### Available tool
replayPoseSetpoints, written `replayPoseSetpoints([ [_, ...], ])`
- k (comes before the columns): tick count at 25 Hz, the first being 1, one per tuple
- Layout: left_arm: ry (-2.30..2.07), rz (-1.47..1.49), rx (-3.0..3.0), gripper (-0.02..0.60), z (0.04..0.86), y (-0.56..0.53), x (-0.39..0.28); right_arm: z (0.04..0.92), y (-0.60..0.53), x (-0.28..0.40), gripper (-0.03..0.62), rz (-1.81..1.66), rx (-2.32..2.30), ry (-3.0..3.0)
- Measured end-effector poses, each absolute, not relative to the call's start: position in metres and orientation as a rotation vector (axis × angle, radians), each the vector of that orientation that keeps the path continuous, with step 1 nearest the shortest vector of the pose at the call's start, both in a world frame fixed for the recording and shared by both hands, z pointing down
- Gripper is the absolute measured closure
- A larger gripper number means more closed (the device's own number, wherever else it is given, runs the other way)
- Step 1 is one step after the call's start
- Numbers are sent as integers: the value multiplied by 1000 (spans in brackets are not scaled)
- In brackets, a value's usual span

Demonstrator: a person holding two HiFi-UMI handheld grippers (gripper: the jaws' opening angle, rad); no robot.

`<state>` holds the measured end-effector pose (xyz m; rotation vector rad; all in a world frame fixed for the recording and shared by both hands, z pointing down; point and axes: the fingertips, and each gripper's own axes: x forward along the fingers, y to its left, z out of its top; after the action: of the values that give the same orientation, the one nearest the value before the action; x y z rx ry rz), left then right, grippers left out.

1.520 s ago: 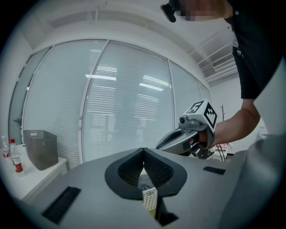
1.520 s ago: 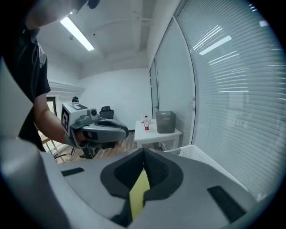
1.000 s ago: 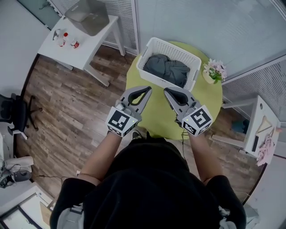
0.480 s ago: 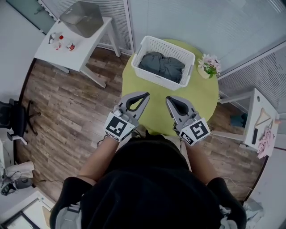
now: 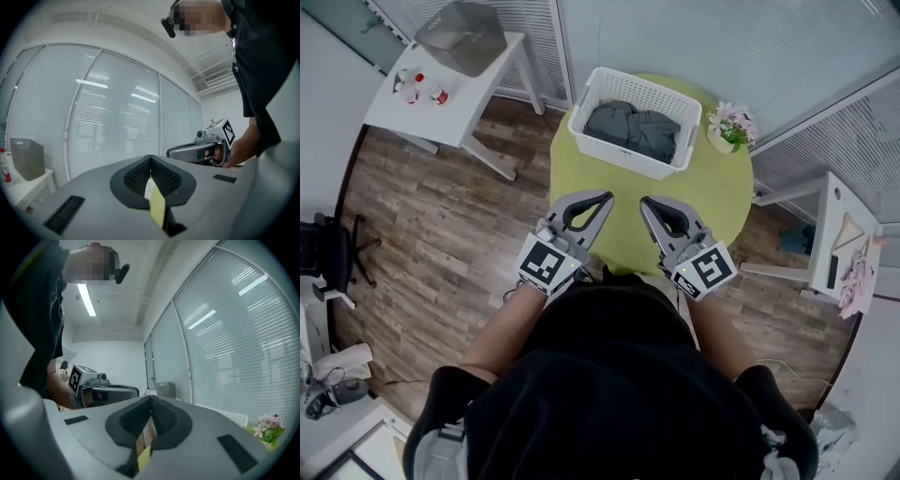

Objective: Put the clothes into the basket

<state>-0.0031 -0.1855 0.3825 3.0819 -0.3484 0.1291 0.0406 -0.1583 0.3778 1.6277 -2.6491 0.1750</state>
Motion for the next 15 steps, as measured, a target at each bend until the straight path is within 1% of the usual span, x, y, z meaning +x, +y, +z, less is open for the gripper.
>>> replayPoseSetpoints([
  [15, -345, 152, 3091, 572, 383, -194, -4, 375, -167, 40, 569, 145, 1636, -2629],
])
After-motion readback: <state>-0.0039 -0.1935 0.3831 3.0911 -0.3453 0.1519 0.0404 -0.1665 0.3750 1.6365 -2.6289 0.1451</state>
